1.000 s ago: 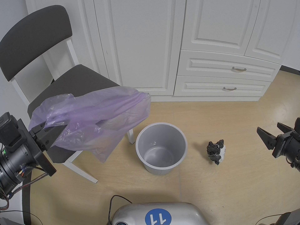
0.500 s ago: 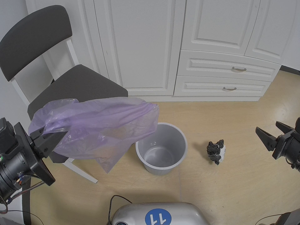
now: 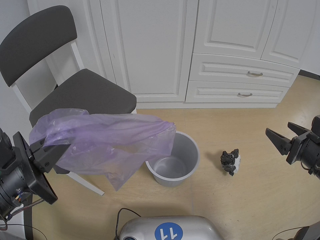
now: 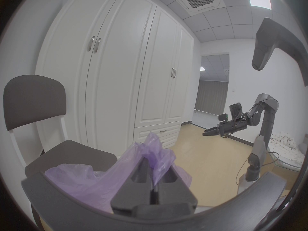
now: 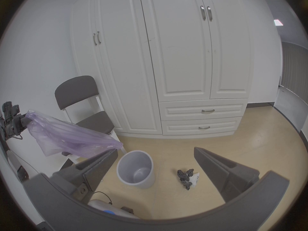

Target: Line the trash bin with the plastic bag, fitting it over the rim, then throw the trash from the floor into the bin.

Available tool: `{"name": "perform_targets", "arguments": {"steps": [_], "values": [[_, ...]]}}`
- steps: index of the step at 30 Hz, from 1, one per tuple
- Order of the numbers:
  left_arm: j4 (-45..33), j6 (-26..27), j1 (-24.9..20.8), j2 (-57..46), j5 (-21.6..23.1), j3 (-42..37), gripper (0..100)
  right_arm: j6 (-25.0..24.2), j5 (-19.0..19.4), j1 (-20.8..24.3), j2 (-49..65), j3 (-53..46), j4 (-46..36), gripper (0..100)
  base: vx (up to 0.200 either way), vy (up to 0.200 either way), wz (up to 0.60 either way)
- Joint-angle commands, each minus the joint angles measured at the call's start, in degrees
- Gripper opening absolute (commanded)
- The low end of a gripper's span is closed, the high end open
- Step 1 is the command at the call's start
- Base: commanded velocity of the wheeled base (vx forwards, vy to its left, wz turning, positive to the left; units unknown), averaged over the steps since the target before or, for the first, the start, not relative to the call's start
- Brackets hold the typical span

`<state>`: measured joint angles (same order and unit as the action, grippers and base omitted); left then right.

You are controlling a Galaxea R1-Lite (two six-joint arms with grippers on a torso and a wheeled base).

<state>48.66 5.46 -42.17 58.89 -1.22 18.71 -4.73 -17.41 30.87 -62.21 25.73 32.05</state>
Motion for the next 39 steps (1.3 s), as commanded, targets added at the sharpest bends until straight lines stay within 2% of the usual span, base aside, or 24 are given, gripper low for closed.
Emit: {"name": "perform_targets", "arguments": {"steps": [1, 7, 12, 17, 25, 27, 31, 36, 39], "values": [[0.03, -0.19, -2.39, -0.01, -0.01, -0.17, 0, -0.37, -0.08, 0.86, -1.34, -0.42, 0.03, 100, 0.0, 0.0, 0.0], [0.03, -0.28, -5.73, 0.26, 0.25, -1.75, 0, -1.69, -0.35, 1.13, -5.82, -0.6, 1.0, 100, 0.0, 0.0, 0.0], [0.03, -0.54, -6.88, 0.35, 0.34, -1.93, 0, -1.69, -0.61, 2.27, -11.62, -1.83, 9.26, 100, 0.0, 0.0, 0.0], [0.11, -0.54, -7.67, -0.36, 0.43, -1.84, 0, -1.69, -0.87, 4.47, -15.05, -3.5, 13.39, 100, 0.0, 0.0, 0.0], [0.38, -0.54, -8.55, -0.36, 1.04, -2.19, 0, -1.69, -0.35, 6.49, -16.28, -5.34, 12.78, 100, 0.0, 0.0, 0.0], [0.82, -0.54, -8.72, -0.53, 3.68, -3.07, 0, -1.95, -0.35, 7.01, -18.74, -5.43, 13.57, 100, 0.0, 0.0, 0.0], [3.28, -0.72, -8.72, -0.71, 6.14, -4.39, 0, -3.44, -0.26, 7.1, -21.29, -5.52, 13.65, 100, 0.0, 0.0, 0.0], [4.86, -1.42, -8.63, -0.53, 7.37, -4.83, 0, -5.2, 1.15, 8.95, -22.34, -6.22, 12.69, 100, 0.0, 0.0, 0.0], [4.95, -2.56, -8.72, -0.53, 7.37, -4.74, 0, -5.55, 3.96, 10.97, -24.54, -7.54, 12.86, 100, 0.0, 0.0, 0.0]]}}
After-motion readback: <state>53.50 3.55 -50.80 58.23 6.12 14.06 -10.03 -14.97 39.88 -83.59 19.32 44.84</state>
